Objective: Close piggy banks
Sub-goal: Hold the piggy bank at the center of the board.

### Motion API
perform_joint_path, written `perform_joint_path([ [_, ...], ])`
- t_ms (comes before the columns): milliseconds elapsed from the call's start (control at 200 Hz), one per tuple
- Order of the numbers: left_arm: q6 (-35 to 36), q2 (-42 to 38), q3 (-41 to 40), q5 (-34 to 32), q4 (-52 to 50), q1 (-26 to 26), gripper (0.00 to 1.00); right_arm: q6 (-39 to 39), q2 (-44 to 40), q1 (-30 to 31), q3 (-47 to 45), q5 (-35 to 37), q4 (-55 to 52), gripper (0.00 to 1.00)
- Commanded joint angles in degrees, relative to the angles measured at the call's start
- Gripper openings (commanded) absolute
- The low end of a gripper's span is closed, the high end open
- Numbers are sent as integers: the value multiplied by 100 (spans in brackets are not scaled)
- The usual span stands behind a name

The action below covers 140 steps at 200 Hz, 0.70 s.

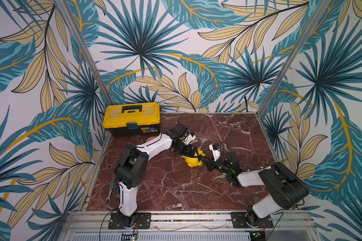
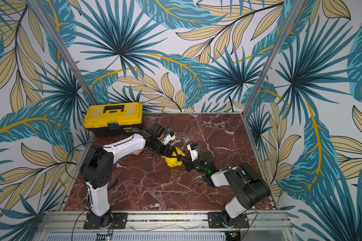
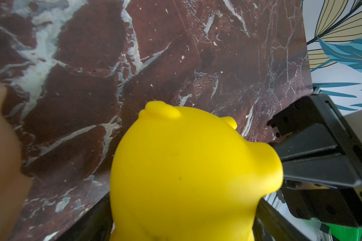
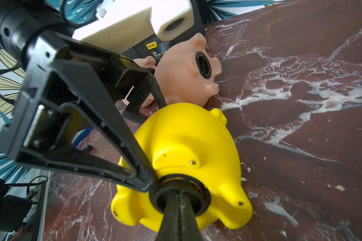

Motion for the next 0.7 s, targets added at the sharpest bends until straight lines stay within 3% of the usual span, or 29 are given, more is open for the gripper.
perform_joint_path([
  [0, 103, 440, -186, -114, -556, -150, 91, -317, -417, 35, 4, 90, -187, 0],
  [696, 101, 458, -219, -152, -548, -151, 91, -927, -1104, 10, 132, 6, -1842, 0],
])
